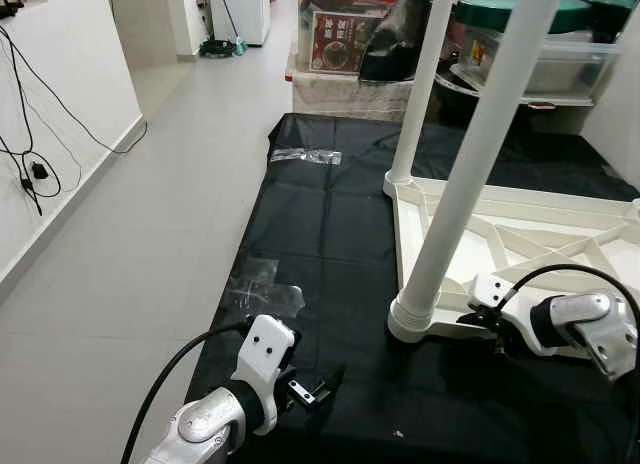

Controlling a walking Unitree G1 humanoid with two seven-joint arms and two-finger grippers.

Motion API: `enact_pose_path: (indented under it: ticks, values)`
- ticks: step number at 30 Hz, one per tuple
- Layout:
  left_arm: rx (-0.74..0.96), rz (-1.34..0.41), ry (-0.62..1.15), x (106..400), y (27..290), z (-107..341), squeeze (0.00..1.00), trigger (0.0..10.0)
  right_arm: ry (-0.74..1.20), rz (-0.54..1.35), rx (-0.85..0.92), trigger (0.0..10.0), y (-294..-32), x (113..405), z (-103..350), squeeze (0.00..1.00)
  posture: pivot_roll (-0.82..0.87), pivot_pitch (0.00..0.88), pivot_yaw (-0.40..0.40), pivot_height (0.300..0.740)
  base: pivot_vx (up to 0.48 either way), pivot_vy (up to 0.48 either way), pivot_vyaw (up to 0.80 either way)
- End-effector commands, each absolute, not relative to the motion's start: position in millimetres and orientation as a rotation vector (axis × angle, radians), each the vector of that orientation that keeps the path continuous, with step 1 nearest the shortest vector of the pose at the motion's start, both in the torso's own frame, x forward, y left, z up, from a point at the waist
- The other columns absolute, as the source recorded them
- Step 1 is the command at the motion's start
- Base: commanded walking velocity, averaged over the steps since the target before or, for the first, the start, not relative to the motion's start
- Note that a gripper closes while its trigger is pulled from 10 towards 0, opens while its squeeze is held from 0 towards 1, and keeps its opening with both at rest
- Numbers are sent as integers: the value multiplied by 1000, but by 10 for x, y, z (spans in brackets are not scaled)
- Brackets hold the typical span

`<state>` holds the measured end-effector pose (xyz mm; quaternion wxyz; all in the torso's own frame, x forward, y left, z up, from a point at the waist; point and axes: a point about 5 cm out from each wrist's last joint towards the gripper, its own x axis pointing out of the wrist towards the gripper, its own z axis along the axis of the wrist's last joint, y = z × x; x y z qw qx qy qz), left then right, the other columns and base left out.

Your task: Building children table

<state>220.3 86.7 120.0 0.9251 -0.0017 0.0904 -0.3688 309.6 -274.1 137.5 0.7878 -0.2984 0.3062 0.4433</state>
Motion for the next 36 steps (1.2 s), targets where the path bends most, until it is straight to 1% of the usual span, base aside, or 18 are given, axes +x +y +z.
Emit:
enact_pose_path:
  ticks: [1, 6, 9, 11, 14, 16, 18, 20, 21, 22, 23, 26, 30, 31, 32, 33, 34, 36]
  values:
    - [-7, -756, 205, 2182, 880, 1188, 0, 10000, 698, 1034, -631, 0, -2664, 3052, 1266, 0, 189, 102, -84, 740, 0, 0, 0]
    - [-7, -757, 209, 2193, 874, 1189, 0, 10000, 682, 1080, -625, 0, -2616, 3037, 1285, 0, 186, 98, -83, 740, 0, 0, 0]
    - [-5, -758, 211, 2211, 865, 1186, 0, 10000, 660, 1169, -628, 0, -2540, 2969, 1297, 0, 183, 91, -82, 740, 0, 0, 0]
    - [-5, -758, 211, 2211, 865, 1186, 0, 10000, 660, 1169, -628, 0, -2540, 2969, 1297, 0, 183, 91, -82, 740, 0, 0, 0]
    - [-4, -758, 212, 2232, 857, 1180, 0, 10000, 618, 1238, -642, 0, -2452, 2913, 1301, 0, 178, 82, -80, 740, 0, 0, 0]
    - [-4, -758, 212, 2232, 857, 1180, 0, 10000, 618, 1238, -642, 0, -2452, 2913, 1301, 0, 178, 82, -80, 740, 0, 0, 0]
    - [-1, -759, 213, 2250, 849, 1174, 0, 10000, 509, 1296, -659, 0, -2319, 2864, 1330, 0, 177, 75, -77, 740, 0, 0, 0]
    - [-1, -759, 213, 2250, 849, 1174, 0, 10000, 509, 1296, -659, 0, -2319, 2864, 1330, 0, 177, 75, -77, 740, 0, 0, 0]
    - [-1, -759, 214, 2253, 846, 1173, 0, 10000, 463, 1313, -665, 0, -2271, 2849, 1349, 0, 177, 75, -77, 740, 0, 0, 0]
    - [-1, -759, 214, 2253, 846, 1173, 0, 10000, 463, 1313, -665, 0, -2271, 2849, 1349, 0, 177, 75, -77, 740, 0, 0, 0]
    - [-1, -762, 215, 2264, 839, 1169, 0, 10000, 351, 1297, -684, 0, -2145, 2907, 1436, 0, 168, 71, -74, 740, 0, 0, 0]
    - [-1, -764, 216, 2271, 834, 1164, 0, 10000, 295, 1265, -693, 0, -2082, 2978, 1509, 0, 167, 70, -76, 740, 0, 0, 0]
    - [0, -764, 217, 2274, 832, 1160, 0, 10000, 281, 1249, -703, 0, -2075, 3007, 1536, 0, 167, 70, -76, 740, 0, 0, 0]
    - [-1, -763, 217, 2275, 830, 1160, 0, 10000, 269, 1239, -720, 471, -2077, 3016, 1549, 0, 167, 70, -76, 740, 0, 0, 0]
    - [-1, -763, 217, 2275, 830, 1160, 0, 10000, 269, 1239, -720, 471, -2077, 3016, 1549, 0, 167, 70, -76, 740, 0, 0, 0]
    - [-1, -763, 217, 2278, 829, 1158, 0, 10000, 262, 1226, -726, 8078, -2080, 3024, 1556, 0, 167, 67, -77, 740, 0, 0, 0]
    - [-1, -763, 218, 2279, 828, 1156, 0, 10000, 258, 1214, -730, 10000, -2082, 3030, 1562, 0, 167, 67, -77, 740, 0, 0, 0]
    - [-2, -763, 219, 2282, 826, 1153, 0, 10000, 250, 1206, -731, 10000, -2079, 3025, 1572, 0, 163, 66, -75, 740, 0, 0, 0]
